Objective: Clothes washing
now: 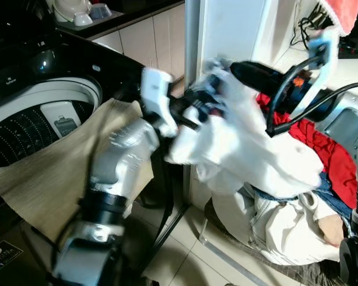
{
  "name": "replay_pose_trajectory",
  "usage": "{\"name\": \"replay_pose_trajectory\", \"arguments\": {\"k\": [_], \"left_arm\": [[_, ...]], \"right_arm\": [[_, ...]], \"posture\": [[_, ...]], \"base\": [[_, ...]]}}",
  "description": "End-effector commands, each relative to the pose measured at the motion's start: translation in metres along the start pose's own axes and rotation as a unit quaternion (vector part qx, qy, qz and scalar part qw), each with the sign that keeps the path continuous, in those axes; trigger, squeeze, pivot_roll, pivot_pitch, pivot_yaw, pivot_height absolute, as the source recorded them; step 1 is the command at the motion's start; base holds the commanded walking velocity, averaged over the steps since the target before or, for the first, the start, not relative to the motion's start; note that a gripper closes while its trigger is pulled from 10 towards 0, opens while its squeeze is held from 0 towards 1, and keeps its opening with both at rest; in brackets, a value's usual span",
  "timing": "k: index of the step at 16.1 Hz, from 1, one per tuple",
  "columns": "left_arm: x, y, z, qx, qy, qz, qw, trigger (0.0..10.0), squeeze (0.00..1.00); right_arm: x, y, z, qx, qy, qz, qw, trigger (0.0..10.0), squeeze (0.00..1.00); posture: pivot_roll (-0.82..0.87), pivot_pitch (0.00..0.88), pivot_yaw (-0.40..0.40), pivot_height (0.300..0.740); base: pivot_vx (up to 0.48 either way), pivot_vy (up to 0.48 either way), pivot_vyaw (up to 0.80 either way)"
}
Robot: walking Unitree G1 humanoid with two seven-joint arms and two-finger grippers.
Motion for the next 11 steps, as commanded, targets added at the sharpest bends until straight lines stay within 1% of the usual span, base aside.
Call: {"name": "replay_pose_trajectory", "arguments": {"k": [1, 2, 3, 4, 5, 6, 7, 8, 9, 10, 11], "left_arm": [[-0.005, 0.021, 0.036, 0.043, -0.055, 0.049, 0.996, 0.0, 0.0], [-0.008, 0.03, 0.049, 0.066, -0.071, 0.072, 0.993, 0.0, 0.0], [-0.016, 0.045, 0.081, 0.13, -0.105, 0.122, 0.978, 0.0, 0.0], [-0.018, 0.049, 0.092, 0.152, -0.117, 0.138, 0.972, 0.0, 0.0], [-0.027, 0.059, 0.122, 0.227, -0.145, 0.182, 0.946, 0.0, 0.0], [-0.048, 0.067, 0.179, 0.382, -0.194, 0.252, 0.868, 0.0, 0.0], [-0.057, 0.067, 0.199, 0.432, -0.215, 0.275, 0.832, 0.0, 0.0], [-0.061, 0.066, 0.209, 0.462, -0.225, 0.285, 0.809, 0.0, 0.0], [-0.065, 0.064, 0.218, 0.531, -0.237, 0.3, 0.756, 0.0, 0.0], [-0.065, 0.064, 0.218, 0.531, -0.237, 0.3, 0.756, 0.0, 0.0], [-0.067, 0.064, 0.219, 0.561, -0.245, 0.312, 0.727, 0.0, 0.0]], "right_arm": [[0.0, 0.006, 0.015, -0.027, -0.022, 0.01, 0.999, 10.0, 0.0], [0.0, 0.008, 0.016, -0.03, -0.023, 0.016, 0.999, 10.0, 0.0], [-0.001, 0.013, 0.018, -0.036, -0.026, 0.028, 0.999, 10.0, 0.0], [-0.001, 0.014, 0.018, -0.037, -0.026, 0.031, 0.998, 10.0, 0.0], [-0.001, 0.017, 0.018, -0.039, -0.026, 0.039, 0.998, 10.0, 0.0], [0.001, 0.023, 0.019, -0.042, -0.025, 0.049, 0.998, 10.0, 0.0], [0.003, 0.026, 0.019, -0.042, -0.026, 0.053, 0.997, 10.0, 0.0], [0.004, 0.028, 0.019, -0.042, -0.026, 0.054, 0.997, 10.0, 0.0], [0.011, 0.034, 0.018, -0.04, -0.033, 0.056, 0.997, 10.0, 0.0], [0.011, 0.034, 0.018, -0.04, -0.033, 0.056, 0.997, 10.0, 0.0], [0.015, 0.038, 0.015, -0.041, -0.03, 0.059, 0.997, 10.0, 0.0]], "posture": [[-0.13, 0.0, 0.068, 0.74], [-0.13, 0.0, 0.069, 0.74], [-0.13, 0.0, 0.068, 0.74], [-0.13, 0.0, 0.068, 0.74], [-0.12, 0.0, 0.067, 0.74], [-0.12, 0.0, 0.063, 0.74], [-0.12, 0.0, 0.063, 0.74], [-0.11, 0.0, 0.061, 0.74], [-0.11, 0.0, 0.061, 0.74], [-0.11, 0.0, 0.061, 0.74], [-0.12, 0.0, 0.064, 0.74]], "base": [[0.0, 0.0, 0.0], [0.0, 0.0, 0.0], [0.0, 0.0, 0.0], [0.0, 0.0, 0.0], [0.0, 0.0, 0.0], [0.0, 0.0, 0.0], [0.0, 0.0, 0.0], [0.0, 0.0, 0.0], [0.0, 0.0, 0.0], [0.0, 0.0, 0.0], [0.0, 0.0, 0.0]]}}
Point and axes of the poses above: a point about 5 cm out from each wrist's last joint towards the gripper, its own x axis pointing out of the wrist towards the gripper, its own z axis along the axis of the wrist's last joint, y = z × x, the point moved 1 cm from there along x, pointing out of the wrist towards the gripper, and after that the axes turned 13 degrees about -x, right-handed, at the moved point
